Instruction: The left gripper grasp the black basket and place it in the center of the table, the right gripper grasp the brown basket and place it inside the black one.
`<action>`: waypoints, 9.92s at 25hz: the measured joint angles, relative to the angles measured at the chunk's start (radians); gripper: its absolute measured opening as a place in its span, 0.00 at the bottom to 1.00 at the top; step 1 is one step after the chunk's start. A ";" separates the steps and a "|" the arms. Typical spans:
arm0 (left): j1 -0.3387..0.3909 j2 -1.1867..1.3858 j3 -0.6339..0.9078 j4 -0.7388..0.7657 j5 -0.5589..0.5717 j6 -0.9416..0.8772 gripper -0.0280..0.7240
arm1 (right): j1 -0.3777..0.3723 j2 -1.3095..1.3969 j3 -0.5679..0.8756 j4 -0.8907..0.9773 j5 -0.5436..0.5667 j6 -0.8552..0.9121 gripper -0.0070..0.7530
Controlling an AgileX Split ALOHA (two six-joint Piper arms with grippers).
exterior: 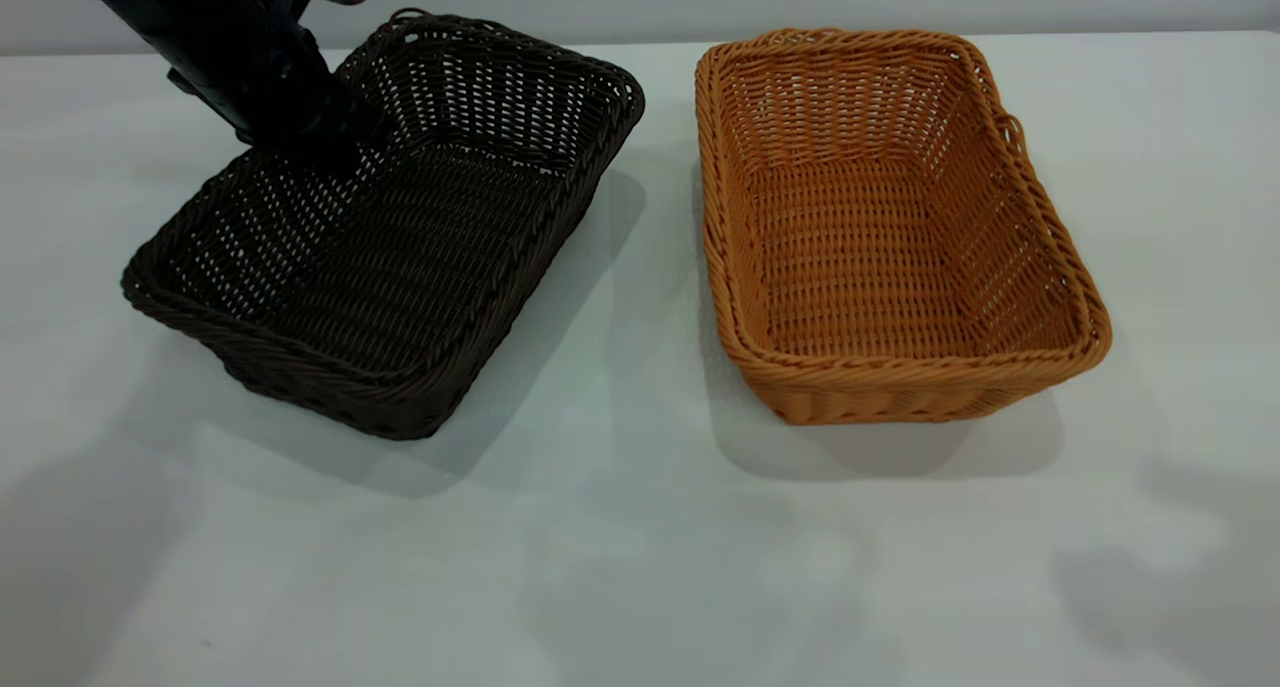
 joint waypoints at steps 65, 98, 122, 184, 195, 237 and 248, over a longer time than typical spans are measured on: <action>-0.172 -0.098 -0.068 0.013 0.160 0.527 0.15 | -0.252 1.001 -0.631 0.454 -0.030 -0.374 0.12; -0.373 -0.096 -0.067 -0.231 0.349 0.988 0.65 | -0.254 1.001 -0.841 0.192 0.132 -0.138 0.12; 0.261 -0.321 -0.067 -0.427 0.611 0.636 0.74 | 0.073 1.001 -0.844 0.087 0.181 0.017 0.12; 0.325 -0.318 -0.067 -0.579 0.599 0.695 0.74 | 0.405 1.080 -0.858 -0.376 0.089 0.259 0.59; 0.325 -0.320 -0.067 -0.581 0.623 0.695 0.74 | 0.399 1.080 -1.024 -0.467 0.225 0.224 0.60; 0.325 -1.134 0.052 -0.321 1.055 -0.054 0.74 | 0.399 -0.338 -0.370 -0.290 0.305 -0.025 0.60; 0.325 -1.364 0.472 -0.273 1.055 -0.098 0.74 | 0.399 -0.727 0.066 -0.301 0.242 -0.025 0.60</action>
